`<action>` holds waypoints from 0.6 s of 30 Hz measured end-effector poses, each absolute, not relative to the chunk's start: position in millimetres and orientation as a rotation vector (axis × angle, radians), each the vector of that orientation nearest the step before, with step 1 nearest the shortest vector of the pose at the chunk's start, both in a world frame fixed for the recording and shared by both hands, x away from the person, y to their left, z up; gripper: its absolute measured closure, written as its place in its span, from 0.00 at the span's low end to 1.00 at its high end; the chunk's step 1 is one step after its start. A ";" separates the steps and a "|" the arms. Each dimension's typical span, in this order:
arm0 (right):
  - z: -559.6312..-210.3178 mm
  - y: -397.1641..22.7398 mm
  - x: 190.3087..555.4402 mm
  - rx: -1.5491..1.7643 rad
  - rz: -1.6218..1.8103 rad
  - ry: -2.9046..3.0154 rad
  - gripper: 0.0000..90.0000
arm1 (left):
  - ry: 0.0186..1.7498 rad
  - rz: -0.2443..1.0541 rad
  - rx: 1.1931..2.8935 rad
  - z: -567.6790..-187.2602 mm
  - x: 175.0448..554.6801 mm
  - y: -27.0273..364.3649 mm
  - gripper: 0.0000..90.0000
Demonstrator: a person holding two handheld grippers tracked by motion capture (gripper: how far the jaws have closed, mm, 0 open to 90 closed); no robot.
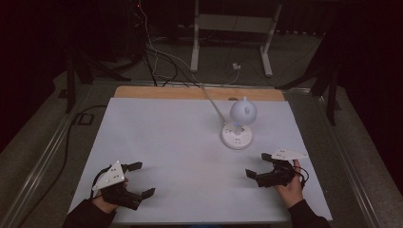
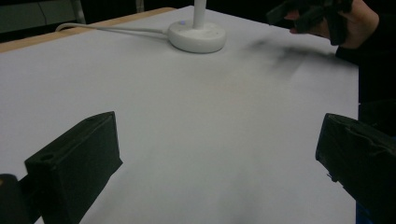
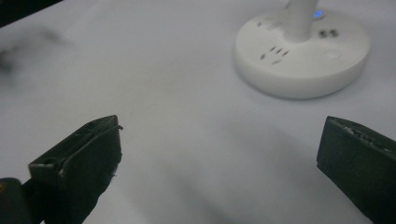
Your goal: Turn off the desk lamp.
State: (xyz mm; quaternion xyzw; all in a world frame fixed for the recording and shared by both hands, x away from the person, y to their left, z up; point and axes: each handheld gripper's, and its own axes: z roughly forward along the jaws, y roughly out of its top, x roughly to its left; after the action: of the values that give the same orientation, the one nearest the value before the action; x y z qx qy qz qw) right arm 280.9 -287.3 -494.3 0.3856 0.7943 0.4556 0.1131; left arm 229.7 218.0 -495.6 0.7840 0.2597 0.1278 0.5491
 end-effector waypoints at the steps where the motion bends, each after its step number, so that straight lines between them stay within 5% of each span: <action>1: -494.3 -287.3 280.9 1.131 1.337 2.330 0.00 | 0.616 0.302 1.857 -495.6 229.7 218.2 0.00; 18: -510.4 -275.2 253.5 1.032 1.211 2.452 0.00 | 0.608 0.299 1.859 -495.7 229.6 217.6 0.01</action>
State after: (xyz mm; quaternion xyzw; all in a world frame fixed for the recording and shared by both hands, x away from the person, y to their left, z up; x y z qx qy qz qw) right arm 253.5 -275.2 -510.4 0.3509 0.8339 0.4118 0.1089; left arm 229.6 217.6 -495.7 0.7853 0.2568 0.1262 0.5491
